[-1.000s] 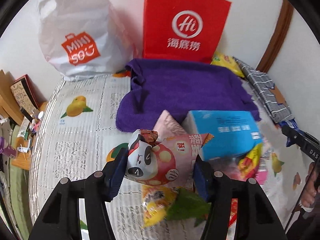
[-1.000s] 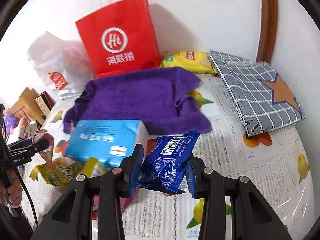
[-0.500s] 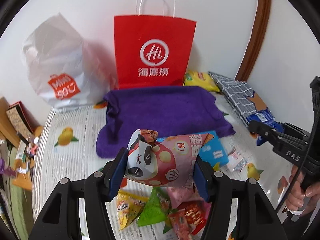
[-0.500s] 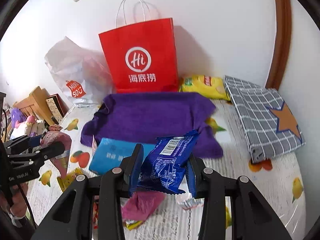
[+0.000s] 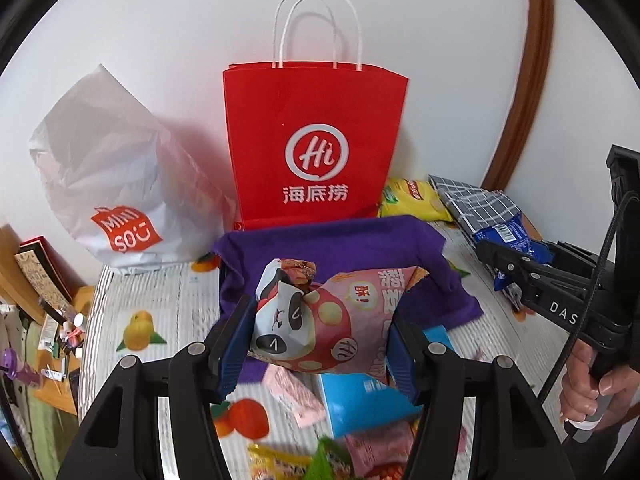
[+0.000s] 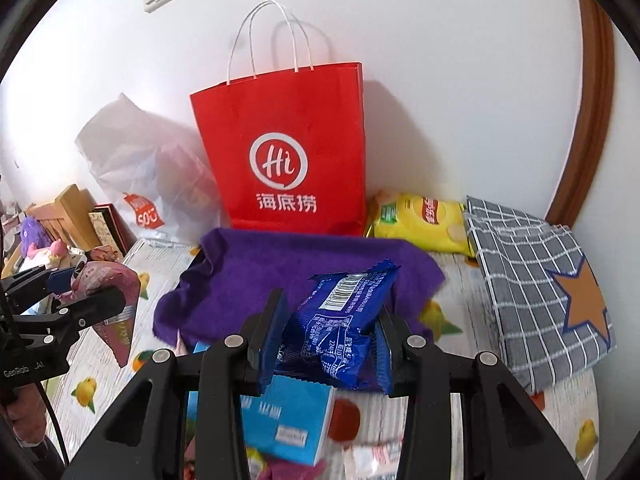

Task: Organize snacks
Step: 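Carry the blue packet and panda-print bag in both tools over the purple towel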

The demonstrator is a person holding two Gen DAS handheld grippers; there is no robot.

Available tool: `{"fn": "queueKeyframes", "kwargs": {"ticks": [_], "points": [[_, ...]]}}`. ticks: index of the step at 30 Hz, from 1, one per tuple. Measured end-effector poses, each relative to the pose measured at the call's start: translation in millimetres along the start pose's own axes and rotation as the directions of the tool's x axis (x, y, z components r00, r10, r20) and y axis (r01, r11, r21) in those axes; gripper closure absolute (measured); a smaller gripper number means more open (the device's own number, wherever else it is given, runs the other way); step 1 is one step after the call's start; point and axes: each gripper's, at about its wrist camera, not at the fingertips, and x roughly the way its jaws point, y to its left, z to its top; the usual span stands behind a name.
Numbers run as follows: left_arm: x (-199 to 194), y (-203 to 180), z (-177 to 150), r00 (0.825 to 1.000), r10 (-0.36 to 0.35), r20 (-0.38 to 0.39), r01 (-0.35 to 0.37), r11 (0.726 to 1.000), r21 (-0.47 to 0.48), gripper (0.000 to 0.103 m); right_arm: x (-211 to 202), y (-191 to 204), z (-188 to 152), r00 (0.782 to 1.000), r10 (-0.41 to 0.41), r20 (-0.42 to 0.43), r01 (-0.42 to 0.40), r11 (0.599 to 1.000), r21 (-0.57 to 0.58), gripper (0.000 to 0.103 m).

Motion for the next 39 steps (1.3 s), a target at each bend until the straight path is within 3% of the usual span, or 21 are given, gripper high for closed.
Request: {"fn": "queueKeyframes", "kwargs": {"ticks": [16,21,24,39], "points": [[76.7,15.0,55.8,1.000,-0.009,-0.028,0.009,1.000,-0.006,0.044,71.8,-22.4,52.7,1.000,0.007,-0.005,-0.007,0.999,0.031,0.064],[107.9,21.3,57.1,0.999,-0.018,-0.052,0.017,1.000,-0.015,0.044,103.1,-27.0,46.5,0.998,0.010,-0.069,-0.010,1.000,0.002,0.064],[131.1,25.7,51.5,0.993,-0.019,-0.113,0.016,1.000,-0.024,0.044,118.6,-31.8,40.7,0.994,0.008,-0.105,-0.009,1.000,-0.013,0.064],[167.5,40.8,42.5,0.976,0.027,-0.215,-0.039,0.998,-0.052,0.044,161.6,-40.4,21.3,0.975,0.010,-0.222,-0.017,0.999,-0.030,0.064]]}}
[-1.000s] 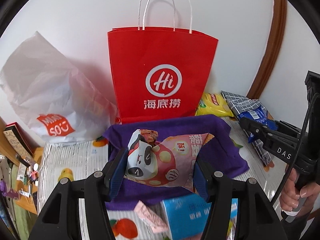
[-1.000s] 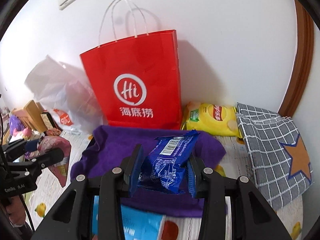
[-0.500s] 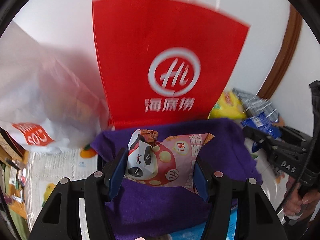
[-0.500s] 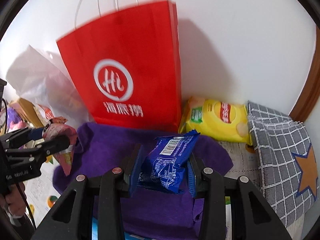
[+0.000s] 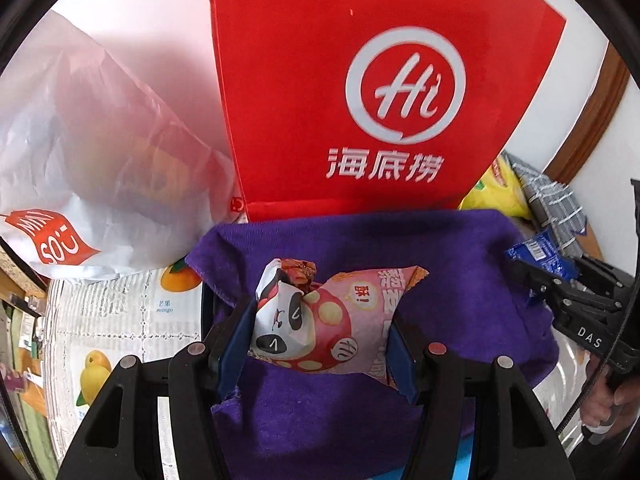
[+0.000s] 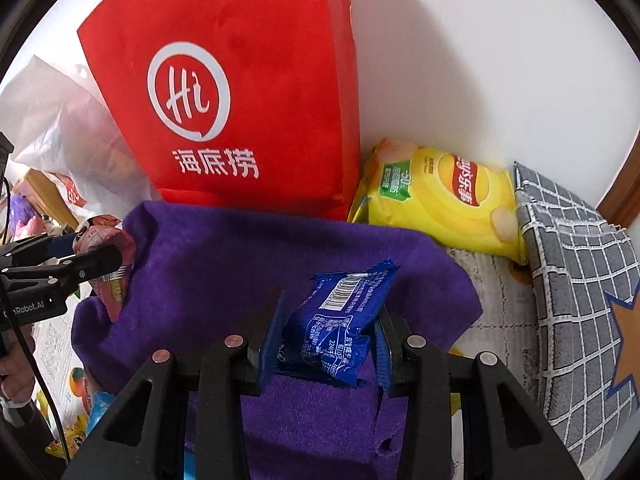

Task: Organize snacks
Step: 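Carry the blue packet and panda-print bag in both tools over the purple towel, then open the right tool onto the towel while the left tool releases the panda bag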

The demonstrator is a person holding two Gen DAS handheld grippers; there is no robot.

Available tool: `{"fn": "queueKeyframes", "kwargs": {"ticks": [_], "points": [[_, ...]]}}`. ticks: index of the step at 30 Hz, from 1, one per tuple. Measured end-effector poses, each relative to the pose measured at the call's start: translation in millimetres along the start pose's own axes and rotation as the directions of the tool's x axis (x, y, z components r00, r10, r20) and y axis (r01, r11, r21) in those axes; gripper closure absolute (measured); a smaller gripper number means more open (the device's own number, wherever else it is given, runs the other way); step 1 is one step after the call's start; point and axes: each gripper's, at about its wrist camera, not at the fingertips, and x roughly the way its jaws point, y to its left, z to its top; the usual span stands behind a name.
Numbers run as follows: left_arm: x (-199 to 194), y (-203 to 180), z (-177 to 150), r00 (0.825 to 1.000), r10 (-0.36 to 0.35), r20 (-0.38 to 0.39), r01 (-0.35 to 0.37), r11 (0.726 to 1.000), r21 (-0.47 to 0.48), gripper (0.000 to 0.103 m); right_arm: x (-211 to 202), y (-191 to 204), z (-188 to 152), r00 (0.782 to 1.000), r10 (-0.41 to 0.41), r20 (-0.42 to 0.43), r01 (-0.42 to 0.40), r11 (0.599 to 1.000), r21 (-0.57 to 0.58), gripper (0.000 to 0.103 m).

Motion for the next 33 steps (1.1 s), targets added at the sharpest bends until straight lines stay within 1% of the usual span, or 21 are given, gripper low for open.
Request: {"fn": "queueKeyframes", "kwargs": {"ticks": [9,14,23,24,25,27,29,30,32,33], "points": [[11.1,2.6,1.1,0.999,0.013,-0.047,-0.014,1.000,-0.005,0.043,21.0,3.7,-4.0,0.998,0.001,-0.060,-0.002,1.000,-0.012,0.064],[18.8,1.2,2.3,0.997,0.026,-0.070,-0.026,1.000,-0.002,0.043,34.4,11.4,-7.8,0.995,-0.014,-0.102,0.011,0.999,-0.035,0.063],[24.5,-1.8,-2.3,0.995,0.022,-0.101,-0.020,1.000,0.011,0.043,48.1,17.2,-11.1,0.987,-0.037,-0.156,0.030,0.999,-0.046,0.062],[25.4,-2.4,-1.9,0.994,0.021,-0.103,-0.020,1.000,0.013,0.043,49.6,18.8,-11.1,0.986,-0.041,-0.163,0.033,0.998,-0.052,0.061],[26.4,-3.3,-1.5,0.994,0.022,-0.105,-0.020,1.000,0.013,0.043,51.2,20.8,-11.3,0.984,-0.046,-0.171,0.036,0.998,-0.061,0.056],[27.4,-4.2,-1.8,0.994,0.021,-0.107,-0.020,1.000,0.013,0.043,52.0,24.1,-11.7,0.982,-0.064,-0.177,0.051,0.996,-0.080,0.050],[27.5,-4.4,-1.9,0.994,0.020,-0.107,-0.019,1.000,0.013,0.043,48.9,26.8,-10.8,0.983,-0.078,-0.165,0.064,0.994,-0.089,0.049],[28.5,-5.3,-1.6,0.994,0.020,-0.108,-0.019,1.000,0.013,0.043,46.5,27.5,-10.4,0.984,-0.076,-0.159,0.062,0.994,-0.088,0.047],[30.8,-6.2,-1.4,0.993,0.017,-0.113,-0.016,1.000,0.011,0.043,38.5,28.0,-8.0,0.989,-0.065,-0.135,0.055,0.995,-0.082,0.040],[30.8,-5.3,-2.1,0.993,0.016,-0.116,-0.015,1.000,0.011,0.043,33.4,27.8,-6.4,0.991,-0.061,-0.115,0.053,0.996,-0.076,0.035]]}}
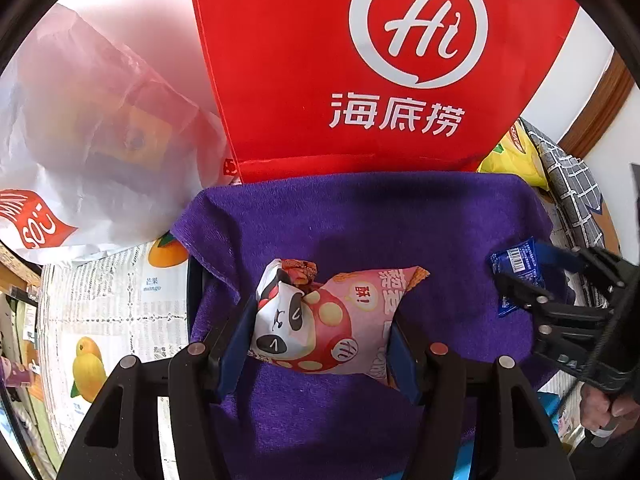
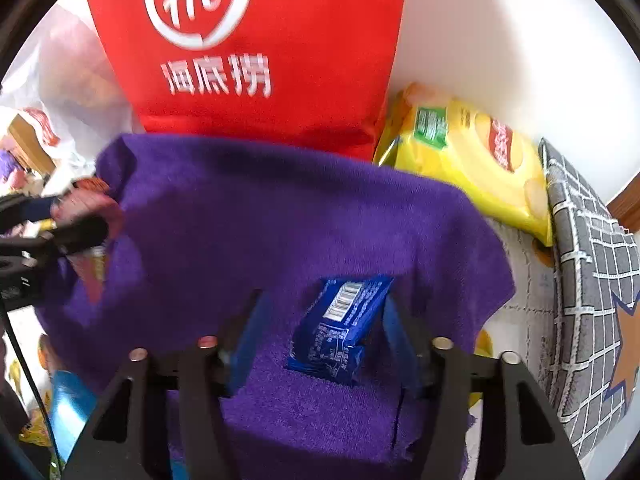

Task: Organize snacks
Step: 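Open the right tool onto the towel while the left tool releases the panda bag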

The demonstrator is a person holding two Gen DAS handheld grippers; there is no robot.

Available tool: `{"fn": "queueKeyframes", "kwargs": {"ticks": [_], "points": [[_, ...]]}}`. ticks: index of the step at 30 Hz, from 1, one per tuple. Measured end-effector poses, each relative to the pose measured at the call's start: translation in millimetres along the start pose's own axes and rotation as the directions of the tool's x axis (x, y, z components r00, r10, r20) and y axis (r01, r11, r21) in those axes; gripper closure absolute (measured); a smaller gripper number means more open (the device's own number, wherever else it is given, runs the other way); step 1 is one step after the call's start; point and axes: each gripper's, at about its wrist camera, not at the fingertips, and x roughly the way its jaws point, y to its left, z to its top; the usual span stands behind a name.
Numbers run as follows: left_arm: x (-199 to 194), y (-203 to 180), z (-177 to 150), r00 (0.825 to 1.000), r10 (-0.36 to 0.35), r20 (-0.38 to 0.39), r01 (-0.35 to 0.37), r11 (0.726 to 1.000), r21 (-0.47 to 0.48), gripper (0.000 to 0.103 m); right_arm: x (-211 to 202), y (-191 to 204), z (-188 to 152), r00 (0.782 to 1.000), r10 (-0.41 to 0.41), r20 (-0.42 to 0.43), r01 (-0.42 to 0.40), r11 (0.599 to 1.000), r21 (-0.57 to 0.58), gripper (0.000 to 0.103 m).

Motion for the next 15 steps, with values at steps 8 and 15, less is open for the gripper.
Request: {"fn": "queueKeyframes", "kwargs": {"ticks": [8,15], "points": [[7.3,-4.2,0.3,1.000,0.002,-0.030,-0.002,1.000,0.013,0.043,-27.1,-2.8,5.1,0.996,0.036,0.076,-0.037,0.999,0.011,0.023],[13.2,-16.4,1.9,0.999,-0.009,-0.050,0.010,1.000,0.023,0.031,-39.2,-14.1,5.6,0.992,0.061,0.110,-0.064,0.998,0.023,0.016]]}}
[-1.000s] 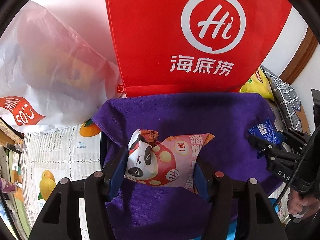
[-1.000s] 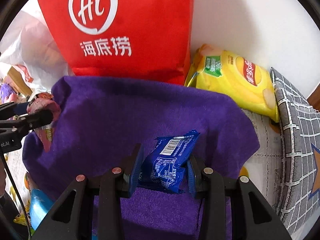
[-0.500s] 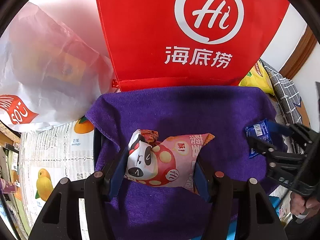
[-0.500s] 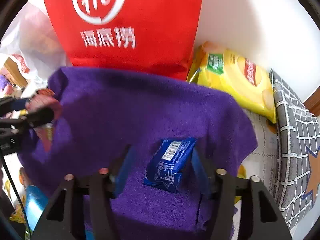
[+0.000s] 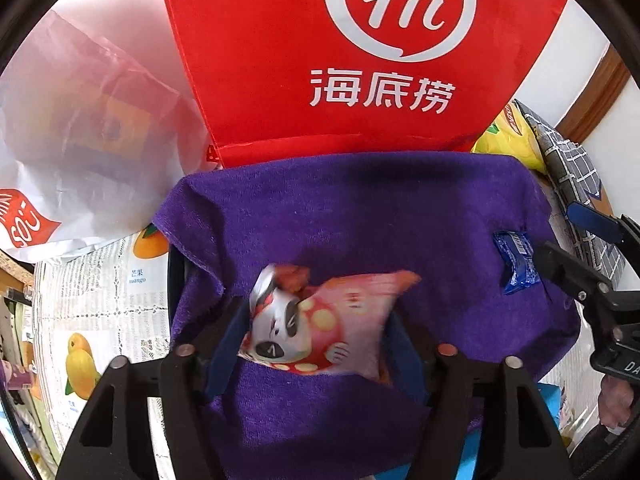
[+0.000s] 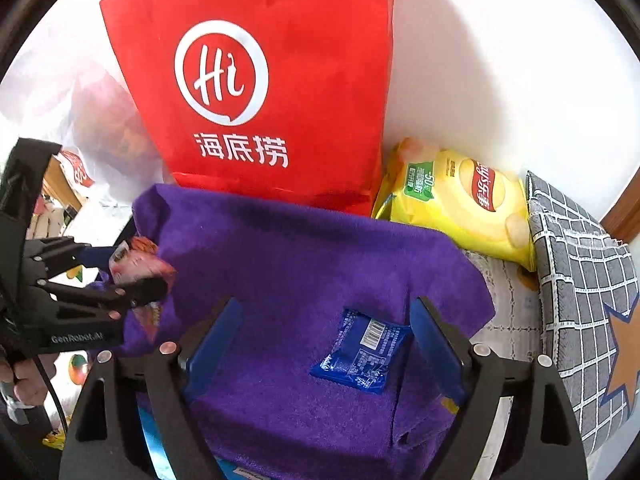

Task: Organize snacks
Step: 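Open the right tool onto the towel while the left tool releases the panda bag, then reach the right tool to the white-and-red packet and grasp it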

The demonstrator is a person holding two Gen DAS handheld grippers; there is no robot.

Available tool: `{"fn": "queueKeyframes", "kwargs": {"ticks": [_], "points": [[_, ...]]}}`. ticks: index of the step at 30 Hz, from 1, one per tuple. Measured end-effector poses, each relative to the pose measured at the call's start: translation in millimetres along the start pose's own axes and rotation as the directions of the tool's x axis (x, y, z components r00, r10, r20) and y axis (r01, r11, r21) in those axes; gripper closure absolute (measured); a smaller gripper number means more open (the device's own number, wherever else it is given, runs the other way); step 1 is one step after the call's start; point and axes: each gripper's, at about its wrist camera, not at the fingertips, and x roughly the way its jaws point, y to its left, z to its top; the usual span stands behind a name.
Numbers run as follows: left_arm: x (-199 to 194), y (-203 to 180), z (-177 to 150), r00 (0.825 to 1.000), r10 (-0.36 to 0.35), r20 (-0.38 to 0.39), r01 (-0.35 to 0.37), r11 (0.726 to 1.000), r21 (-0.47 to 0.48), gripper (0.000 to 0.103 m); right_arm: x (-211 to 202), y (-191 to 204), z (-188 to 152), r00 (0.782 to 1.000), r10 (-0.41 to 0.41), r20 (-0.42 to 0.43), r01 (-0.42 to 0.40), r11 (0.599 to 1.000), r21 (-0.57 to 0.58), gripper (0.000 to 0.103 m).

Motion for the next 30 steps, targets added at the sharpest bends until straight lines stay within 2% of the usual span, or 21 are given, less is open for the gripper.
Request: {"fn": "queueKeyframes", "kwargs": {"ticks": [3,12,15,17,20,23,30], "points": [[-3.7,-2.8,0.2,1.000,-0.004,0.011,0.003,1.000,0.008,0.026,-3.3,-2.4,1.9,1.000,0.006,0.020,-0.006,1.000,0.025,0.016],[-34.1,8.2,-0.2,0.995,-0.015,0.102,0.019,0.999,-0.034,0.024,-22.7,-4.9,2.1,0.996,-0.027,0.081,0.020,0.996,0.093,0.016],[-43.0,9.2,-0.8,0.993,-0.011,0.115,0.015,0.999,-0.031,0.024,-35.8,-1.5,2.3,0.996,0.042,0.079,-0.049,0.994,0.092,0.016],[-53.2,10.0,-2.7,0.991,-0.009,0.137,0.013,1.000,-0.023,0.024,-47.5,-0.2,0.7,0.993,0.053,0.105,-0.064,0.992,0.106,0.016],[-70.9,12.4,-5.9,0.983,-0.027,0.183,0.032,0.999,-0.025,0.024,-68.1,0.0,-5.0,0.989,0.004,0.149,-0.024,0.991,0.132,0.011],[-84.7,8.5,-7.6,0.973,-0.051,0.224,0.054,0.999,-0.006,0.024,-85.0,-1.3,-13.1,0.986,-0.048,0.157,0.025,0.989,0.144,0.008],[-117.1,-2.1,-15.1,0.964,-0.041,0.263,0.031,0.999,0.043,0.024,-123.8,-12.7,-54.6,0.974,-0.108,0.200,0.071,0.980,0.184,0.008]]}}
